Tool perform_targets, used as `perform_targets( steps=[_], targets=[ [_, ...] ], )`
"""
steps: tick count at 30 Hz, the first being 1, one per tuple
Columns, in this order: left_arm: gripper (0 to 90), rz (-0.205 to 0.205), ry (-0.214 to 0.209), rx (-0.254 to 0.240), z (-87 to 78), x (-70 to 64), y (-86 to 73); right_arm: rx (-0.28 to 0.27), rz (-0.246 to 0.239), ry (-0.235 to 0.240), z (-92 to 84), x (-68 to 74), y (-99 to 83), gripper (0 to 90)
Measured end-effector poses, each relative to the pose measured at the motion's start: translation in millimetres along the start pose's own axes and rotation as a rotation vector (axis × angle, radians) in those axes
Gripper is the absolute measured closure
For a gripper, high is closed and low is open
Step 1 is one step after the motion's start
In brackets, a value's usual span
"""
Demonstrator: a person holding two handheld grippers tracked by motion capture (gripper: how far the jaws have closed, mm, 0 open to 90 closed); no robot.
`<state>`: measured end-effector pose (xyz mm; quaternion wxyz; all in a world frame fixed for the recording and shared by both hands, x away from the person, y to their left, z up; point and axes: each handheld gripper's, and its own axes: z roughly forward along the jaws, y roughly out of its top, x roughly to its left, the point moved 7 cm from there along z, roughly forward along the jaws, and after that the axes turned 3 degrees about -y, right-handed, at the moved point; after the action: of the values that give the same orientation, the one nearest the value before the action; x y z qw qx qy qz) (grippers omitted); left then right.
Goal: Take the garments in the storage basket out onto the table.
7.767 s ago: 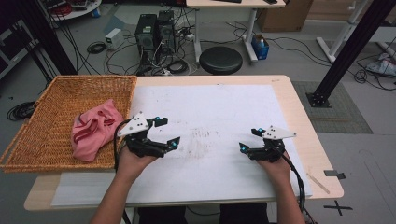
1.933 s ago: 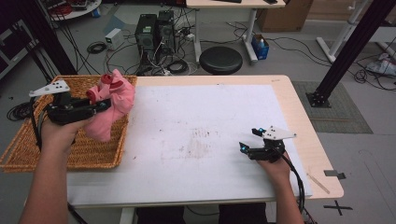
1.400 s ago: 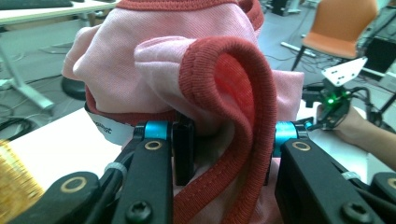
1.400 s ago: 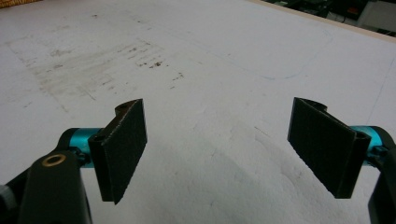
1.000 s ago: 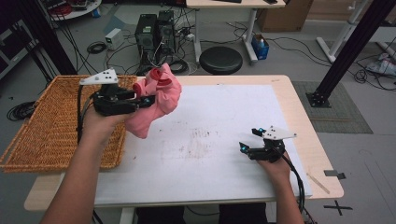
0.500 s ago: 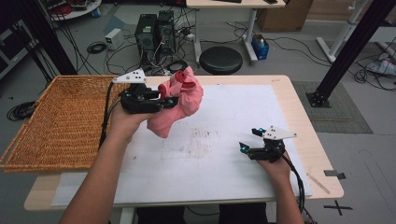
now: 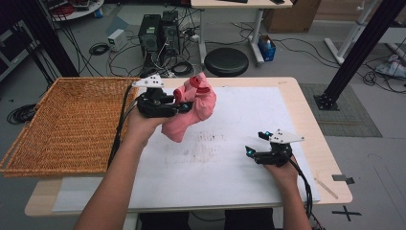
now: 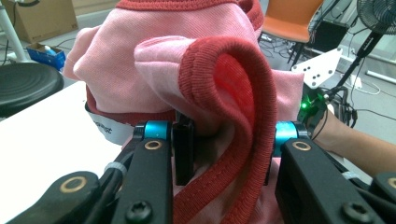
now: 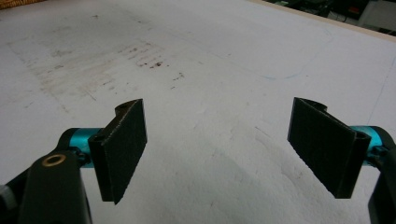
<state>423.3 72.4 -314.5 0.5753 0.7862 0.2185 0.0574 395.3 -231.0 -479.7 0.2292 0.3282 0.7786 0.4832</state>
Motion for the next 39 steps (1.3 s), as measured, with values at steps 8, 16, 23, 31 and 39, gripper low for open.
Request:
perform_targets(
  steps=[8,16,23,31,39],
  targets=[
    [68.6,-0.019,0.004,0.02,14.4,4.6,-14.2,0.0,0.001,0.001,-0.1,0.0,-0.1,19.0],
    [68.6,-0.037,0.011,0.054,29.5,9.1,-32.0,0.0,0.001,0.0,-0.1,0.1,-0.1,19.0],
    [68.6,-0.062,0.021,0.074,40.1,14.1,-48.4,0.0,0.0,-0.001,-0.1,-0.1,-0.1,19.0],
    [68.4,-0.112,0.035,0.104,57.0,19.6,-77.5,0.001,-0.001,0.001,-0.2,-0.3,-0.2,18.9],
    [68.4,-0.174,0.045,0.124,68.4,26.0,-107.5,0.0,0.0,0.0,-0.1,0.0,-0.1,18.9]
  ],
)
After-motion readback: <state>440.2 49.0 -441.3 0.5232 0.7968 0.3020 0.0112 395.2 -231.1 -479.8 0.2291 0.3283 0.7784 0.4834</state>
